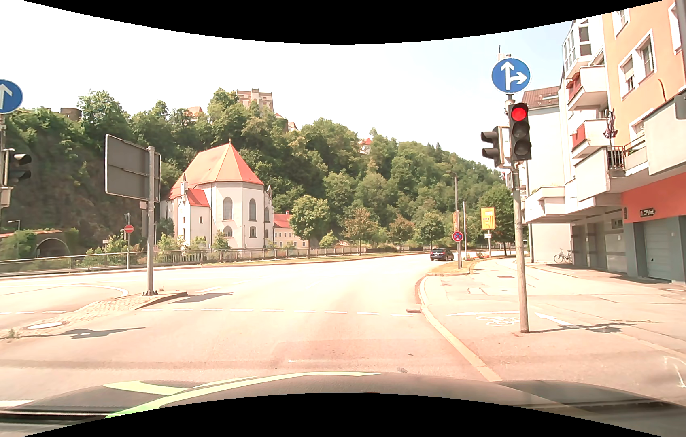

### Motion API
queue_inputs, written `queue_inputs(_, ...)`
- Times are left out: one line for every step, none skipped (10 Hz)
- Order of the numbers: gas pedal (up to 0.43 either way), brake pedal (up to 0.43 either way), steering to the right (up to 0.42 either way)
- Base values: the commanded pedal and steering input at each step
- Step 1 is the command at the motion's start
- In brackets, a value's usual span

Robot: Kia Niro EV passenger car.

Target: Follow the waypoints while adhering to traffic rules and regulations

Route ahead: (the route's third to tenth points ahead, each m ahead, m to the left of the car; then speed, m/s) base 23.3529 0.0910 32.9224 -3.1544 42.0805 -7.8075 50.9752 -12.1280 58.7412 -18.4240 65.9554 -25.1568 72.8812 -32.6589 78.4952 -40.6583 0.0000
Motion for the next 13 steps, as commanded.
queue_inputs(0.000,0.335,0.033)
queue_inputs(0.000,0.335,0.033)
queue_inputs(0.000,0.335,0.033)
queue_inputs(0.000,0.335,0.034)
queue_inputs(0.000,0.335,0.033)
queue_inputs(0.000,0.335,0.033)
queue_inputs(0.000,0.335,0.033)
queue_inputs(0.000,0.335,0.033)
queue_inputs(0.000,0.335,0.033)
queue_inputs(0.000,0.335,0.034)
queue_inputs(0.000,0.335,0.033)
queue_inputs(0.000,0.335,0.033)
queue_inputs(0.000,0.335,0.033)
